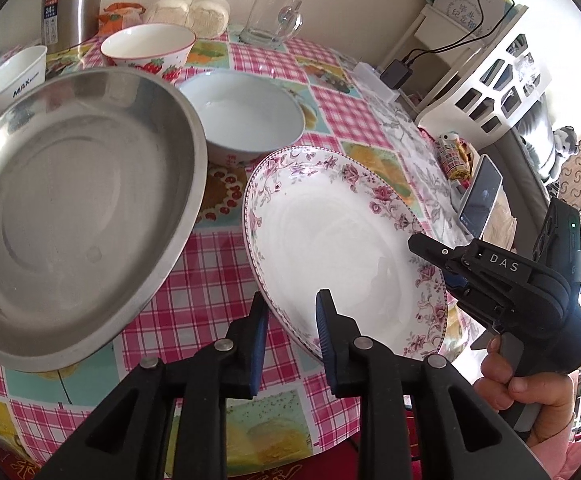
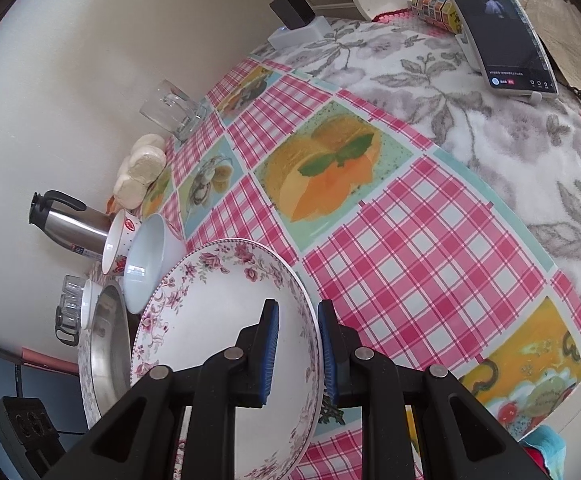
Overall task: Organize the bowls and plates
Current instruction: 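Lift the pink floral plate with the right tool toward the steel tray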
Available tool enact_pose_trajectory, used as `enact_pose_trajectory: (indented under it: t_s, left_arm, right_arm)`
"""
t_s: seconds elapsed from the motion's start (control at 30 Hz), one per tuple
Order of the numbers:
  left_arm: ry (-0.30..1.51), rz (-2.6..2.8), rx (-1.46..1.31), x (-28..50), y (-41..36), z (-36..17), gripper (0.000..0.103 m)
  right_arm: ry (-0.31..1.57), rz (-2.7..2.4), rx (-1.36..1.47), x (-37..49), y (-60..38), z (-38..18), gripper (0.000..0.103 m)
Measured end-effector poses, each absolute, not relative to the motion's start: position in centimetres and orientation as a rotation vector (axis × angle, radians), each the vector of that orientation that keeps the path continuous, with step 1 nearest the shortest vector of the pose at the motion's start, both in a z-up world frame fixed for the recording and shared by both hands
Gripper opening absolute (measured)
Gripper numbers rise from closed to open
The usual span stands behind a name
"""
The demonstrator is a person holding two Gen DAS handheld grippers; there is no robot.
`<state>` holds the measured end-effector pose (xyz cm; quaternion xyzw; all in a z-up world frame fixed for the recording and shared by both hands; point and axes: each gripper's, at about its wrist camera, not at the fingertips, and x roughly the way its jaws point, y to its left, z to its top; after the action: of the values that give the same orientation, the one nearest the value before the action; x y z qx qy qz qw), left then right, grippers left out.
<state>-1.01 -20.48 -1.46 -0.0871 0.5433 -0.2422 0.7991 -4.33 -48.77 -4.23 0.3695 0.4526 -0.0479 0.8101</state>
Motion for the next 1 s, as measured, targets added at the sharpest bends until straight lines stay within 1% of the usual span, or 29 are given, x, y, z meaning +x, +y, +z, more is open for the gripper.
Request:
enact_pose_trajectory:
  t_s: [0.4,1.0]
  left_arm:
    - [1.094,-0.535,-0.236,-1.2,-19.0,0.6,0.026]
    - [1.038,-0.455,-0.301,-0.4,-14.7,2.0,0.026]
  right_arm:
    - [0.848,-0.061,0.759,-4.4,-47.9,-1.5,0.022]
    - [0.845,0.004,0.682,-2.8,-43.2,0.2,0.022]
